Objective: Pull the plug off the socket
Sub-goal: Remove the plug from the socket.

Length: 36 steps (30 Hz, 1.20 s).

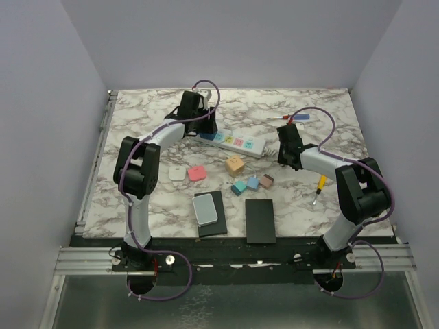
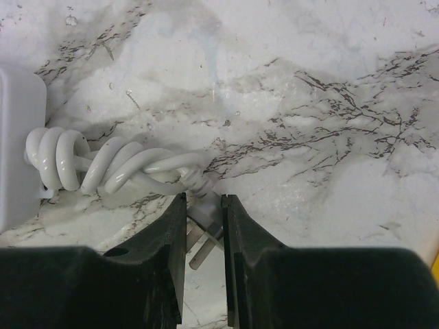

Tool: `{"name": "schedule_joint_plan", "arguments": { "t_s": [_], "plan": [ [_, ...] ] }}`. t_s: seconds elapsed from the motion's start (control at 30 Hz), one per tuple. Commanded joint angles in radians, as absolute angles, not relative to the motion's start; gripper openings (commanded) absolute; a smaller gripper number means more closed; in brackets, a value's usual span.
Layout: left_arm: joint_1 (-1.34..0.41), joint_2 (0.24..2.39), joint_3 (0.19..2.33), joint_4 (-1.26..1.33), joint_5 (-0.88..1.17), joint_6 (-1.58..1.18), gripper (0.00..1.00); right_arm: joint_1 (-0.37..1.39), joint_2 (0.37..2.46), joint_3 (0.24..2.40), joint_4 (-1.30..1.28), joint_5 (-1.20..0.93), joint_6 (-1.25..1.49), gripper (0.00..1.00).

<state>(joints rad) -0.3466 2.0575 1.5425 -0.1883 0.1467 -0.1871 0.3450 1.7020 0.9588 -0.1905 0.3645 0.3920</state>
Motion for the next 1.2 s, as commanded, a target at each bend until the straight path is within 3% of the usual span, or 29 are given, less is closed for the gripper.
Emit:
{"name": "schedule_joint_plan", "arguments": {
  "t_s": [0.0, 0.87, 1.17],
  "plan": [
    [-0.298, 2.083, 1.555, -0.216, 0.21, -0.27, 0.0, 0.341, 1.734, 0.928, -0.233, 0.363, 0.405, 0.06],
    [-0.406, 2.038, 1.516, -0.233, -0.061, -0.053, 0.0, 0.341, 1.746, 0.945, -0.248, 0.375, 0.404, 0.05],
    [-0.414, 2.043, 1.53, -0.249, -0.053, -0.058, 0.0, 0.339, 1.746, 0.949, -0.254, 0.378, 0.402, 0.05]
  ]
}}
